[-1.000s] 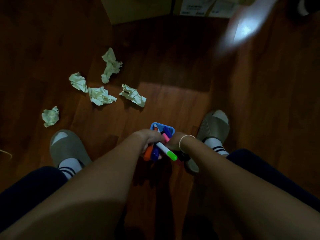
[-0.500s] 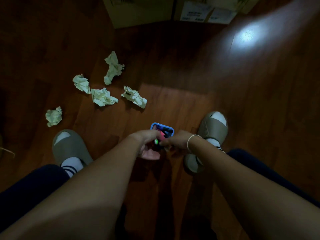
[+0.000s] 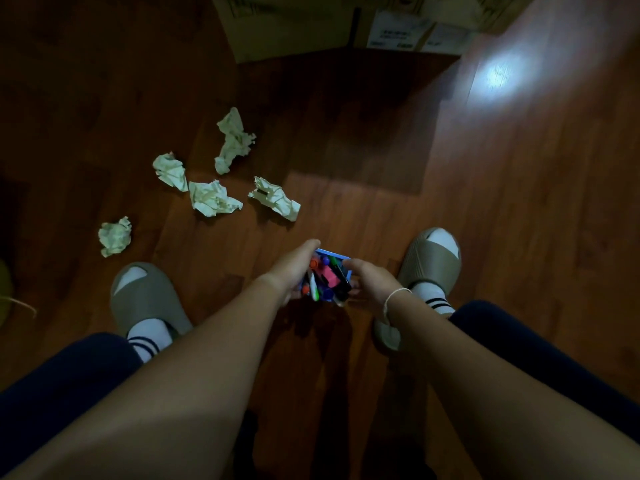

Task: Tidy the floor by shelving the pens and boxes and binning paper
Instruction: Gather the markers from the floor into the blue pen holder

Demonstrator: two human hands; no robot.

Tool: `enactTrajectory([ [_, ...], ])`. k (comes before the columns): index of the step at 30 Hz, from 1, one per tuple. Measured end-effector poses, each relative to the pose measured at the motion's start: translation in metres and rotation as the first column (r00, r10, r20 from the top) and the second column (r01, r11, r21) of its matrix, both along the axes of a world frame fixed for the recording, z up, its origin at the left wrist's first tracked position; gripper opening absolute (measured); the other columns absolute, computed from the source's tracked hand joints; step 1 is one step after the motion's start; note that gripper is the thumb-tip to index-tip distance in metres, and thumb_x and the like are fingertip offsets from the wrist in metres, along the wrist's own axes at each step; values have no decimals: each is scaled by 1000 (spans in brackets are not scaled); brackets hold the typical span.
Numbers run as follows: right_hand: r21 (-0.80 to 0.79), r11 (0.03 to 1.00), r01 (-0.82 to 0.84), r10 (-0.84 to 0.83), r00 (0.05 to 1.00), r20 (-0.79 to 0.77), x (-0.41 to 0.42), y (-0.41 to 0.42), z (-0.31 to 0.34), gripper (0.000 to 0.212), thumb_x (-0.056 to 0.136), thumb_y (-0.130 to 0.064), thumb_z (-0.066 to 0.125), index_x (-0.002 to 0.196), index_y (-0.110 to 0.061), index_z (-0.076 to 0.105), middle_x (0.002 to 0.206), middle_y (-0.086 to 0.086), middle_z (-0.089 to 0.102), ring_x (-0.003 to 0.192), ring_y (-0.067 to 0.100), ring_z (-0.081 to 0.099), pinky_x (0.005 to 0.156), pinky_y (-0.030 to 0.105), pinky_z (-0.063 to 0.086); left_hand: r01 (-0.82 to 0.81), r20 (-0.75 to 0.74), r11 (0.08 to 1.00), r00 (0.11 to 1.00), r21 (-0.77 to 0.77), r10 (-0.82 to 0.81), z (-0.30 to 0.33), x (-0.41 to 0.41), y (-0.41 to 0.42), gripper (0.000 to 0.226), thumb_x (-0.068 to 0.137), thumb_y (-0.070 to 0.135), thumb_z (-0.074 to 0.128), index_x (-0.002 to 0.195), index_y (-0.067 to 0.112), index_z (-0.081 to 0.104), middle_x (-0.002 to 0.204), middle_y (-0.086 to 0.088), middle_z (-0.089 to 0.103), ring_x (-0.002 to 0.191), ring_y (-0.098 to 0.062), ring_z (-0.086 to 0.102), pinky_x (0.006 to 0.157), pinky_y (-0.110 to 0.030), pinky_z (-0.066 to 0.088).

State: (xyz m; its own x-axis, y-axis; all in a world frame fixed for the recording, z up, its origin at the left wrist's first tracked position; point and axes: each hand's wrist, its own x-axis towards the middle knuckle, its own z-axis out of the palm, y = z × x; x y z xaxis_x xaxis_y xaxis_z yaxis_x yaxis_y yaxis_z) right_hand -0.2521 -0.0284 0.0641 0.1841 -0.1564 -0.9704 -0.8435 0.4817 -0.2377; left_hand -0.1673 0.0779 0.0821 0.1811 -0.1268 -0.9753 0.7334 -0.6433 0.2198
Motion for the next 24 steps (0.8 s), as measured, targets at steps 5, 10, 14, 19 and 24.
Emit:
enactTrajectory([
  [5, -50, 999, 2, -1, 1000, 14, 13, -5, 19, 26, 85, -27, 56, 105, -10, 58, 66, 2, 47, 55, 14, 46, 55, 24, 41, -3, 77, 1000, 997, -26, 5, 22, 11, 0, 44, 91, 52, 36, 109, 19, 58, 88, 1, 59, 76, -13, 54, 65, -26, 41],
  [10, -147, 988, 52, -30, 989, 147, 47, -8, 79, 19, 86, -24, 54, 97, -9, 59, 67, 1, 49, 47, 13, 53, 47, 21, 39, -6, 175, 997, 984, -73, 19, 87, 48, 3, 38, 92, 51, 33, 97, 21, 56, 83, 4, 56, 71, -13, 53, 68, -28, 43],
  [14, -210, 971, 117, -56, 959, 276, 82, 1, 148, 13, 84, -21, 54, 73, -13, 56, 64, 2, 48, 52, 14, 44, 51, 27, 31, -7, 263, 993, 964, -114, 37, 164, 85, 13, 38, 94, 49, 32, 80, 22, 55, 80, 3, 54, 67, -13, 52, 58, -24, 40],
  [19, -182, 962, 202, -87, 864, 497, 132, 28, 262, 17, 82, -22, 52, 71, -13, 61, 69, 6, 56, 57, 18, 48, 64, 33, 40, -57, 464, 981, 875, -184, 138, 286, 126, 38, 41, 96, 46, 30, 77, 20, 55, 76, -2, 56, 61, -14, 52, 48, -22, 43],
  [24, -115, 963, 243, -104, 730, 675, 183, 67, 368, 24, 79, -34, 61, 84, -11, 67, 92, 9, 69, 84, 24, 63, 68, 33, 50, -149, 642, 943, 699, -299, 314, 396, 151, 79, 45, 96, 46, 30, 92, 12, 59, 91, -7, 59, 69, -17, 53, 58, -25, 38],
])
